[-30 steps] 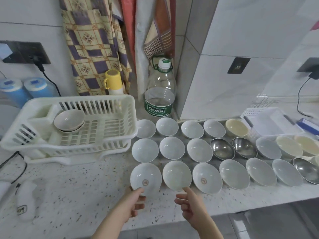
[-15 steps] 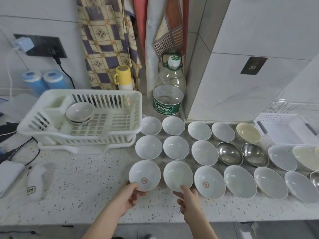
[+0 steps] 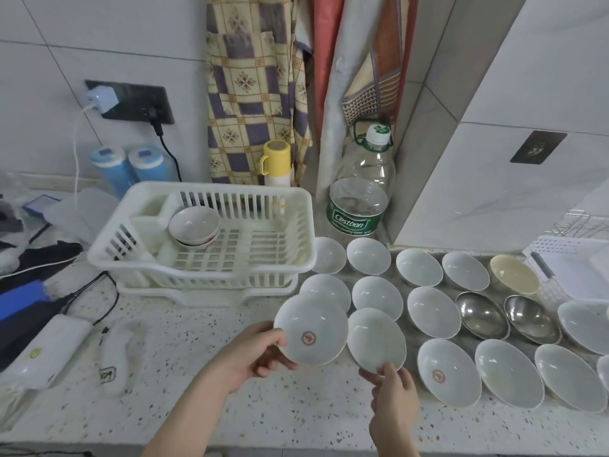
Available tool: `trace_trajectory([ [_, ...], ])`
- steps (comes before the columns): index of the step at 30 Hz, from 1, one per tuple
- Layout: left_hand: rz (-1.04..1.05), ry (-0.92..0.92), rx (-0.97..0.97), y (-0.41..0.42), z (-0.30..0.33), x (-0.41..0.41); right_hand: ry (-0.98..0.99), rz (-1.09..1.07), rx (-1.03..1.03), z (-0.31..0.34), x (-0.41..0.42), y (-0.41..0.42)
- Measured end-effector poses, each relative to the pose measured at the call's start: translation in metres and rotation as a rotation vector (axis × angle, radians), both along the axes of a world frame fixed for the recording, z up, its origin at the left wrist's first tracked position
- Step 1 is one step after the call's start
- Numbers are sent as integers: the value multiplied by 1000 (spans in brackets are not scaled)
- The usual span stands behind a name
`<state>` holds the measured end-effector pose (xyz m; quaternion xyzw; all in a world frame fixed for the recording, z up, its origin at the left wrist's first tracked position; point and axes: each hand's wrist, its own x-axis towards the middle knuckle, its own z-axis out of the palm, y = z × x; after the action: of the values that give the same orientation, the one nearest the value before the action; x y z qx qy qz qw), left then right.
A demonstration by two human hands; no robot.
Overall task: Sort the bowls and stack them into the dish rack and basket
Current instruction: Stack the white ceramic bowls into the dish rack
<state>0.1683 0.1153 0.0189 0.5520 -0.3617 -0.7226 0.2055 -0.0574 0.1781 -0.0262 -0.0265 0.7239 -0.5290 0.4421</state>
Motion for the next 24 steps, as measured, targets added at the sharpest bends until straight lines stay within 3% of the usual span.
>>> trace_trajectory([
  [11, 199, -30, -181, -57, 52, 119, 71, 22, -231, 56, 100, -74],
  [18, 428, -58, -289, -87, 50, 200, 341, 234, -388, 84, 176, -139],
  [24, 606, -39, -375, -111, 40, 253, 408, 390, -408, 84, 235, -193],
])
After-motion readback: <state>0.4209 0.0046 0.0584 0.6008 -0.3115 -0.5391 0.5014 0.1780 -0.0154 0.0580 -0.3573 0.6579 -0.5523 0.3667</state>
